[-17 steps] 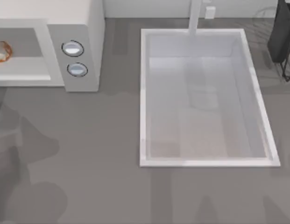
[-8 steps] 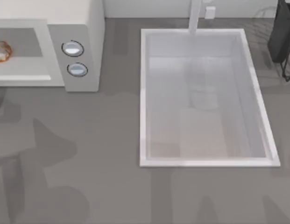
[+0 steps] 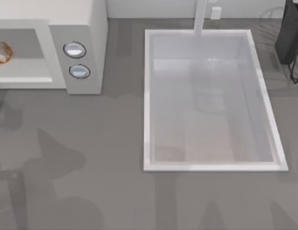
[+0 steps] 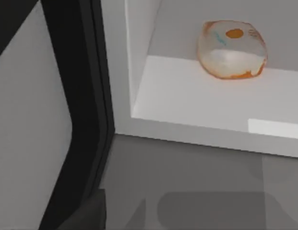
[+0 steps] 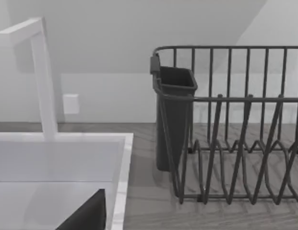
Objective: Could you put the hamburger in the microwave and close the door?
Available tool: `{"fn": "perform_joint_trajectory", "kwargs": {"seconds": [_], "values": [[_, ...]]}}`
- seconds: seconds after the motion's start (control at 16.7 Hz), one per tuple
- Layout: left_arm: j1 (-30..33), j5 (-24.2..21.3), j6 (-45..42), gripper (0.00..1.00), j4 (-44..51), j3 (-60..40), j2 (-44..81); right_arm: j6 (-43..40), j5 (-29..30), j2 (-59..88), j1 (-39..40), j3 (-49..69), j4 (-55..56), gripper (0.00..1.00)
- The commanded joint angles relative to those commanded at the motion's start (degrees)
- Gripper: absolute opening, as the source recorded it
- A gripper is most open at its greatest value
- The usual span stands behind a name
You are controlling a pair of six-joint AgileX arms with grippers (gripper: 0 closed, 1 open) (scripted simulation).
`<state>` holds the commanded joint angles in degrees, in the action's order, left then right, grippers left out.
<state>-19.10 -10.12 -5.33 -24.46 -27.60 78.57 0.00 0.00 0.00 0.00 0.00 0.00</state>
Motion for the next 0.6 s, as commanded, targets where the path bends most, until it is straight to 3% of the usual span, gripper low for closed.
{"fn": "perform_joint_trajectory", "kwargs": {"seconds": [0.6], "values": [[0.3, 0.1, 0.1, 1.0, 2.0, 0.3, -1.5, 0.0, 0.0, 0.0, 0.0, 0.0, 0.0, 1.0]]}}
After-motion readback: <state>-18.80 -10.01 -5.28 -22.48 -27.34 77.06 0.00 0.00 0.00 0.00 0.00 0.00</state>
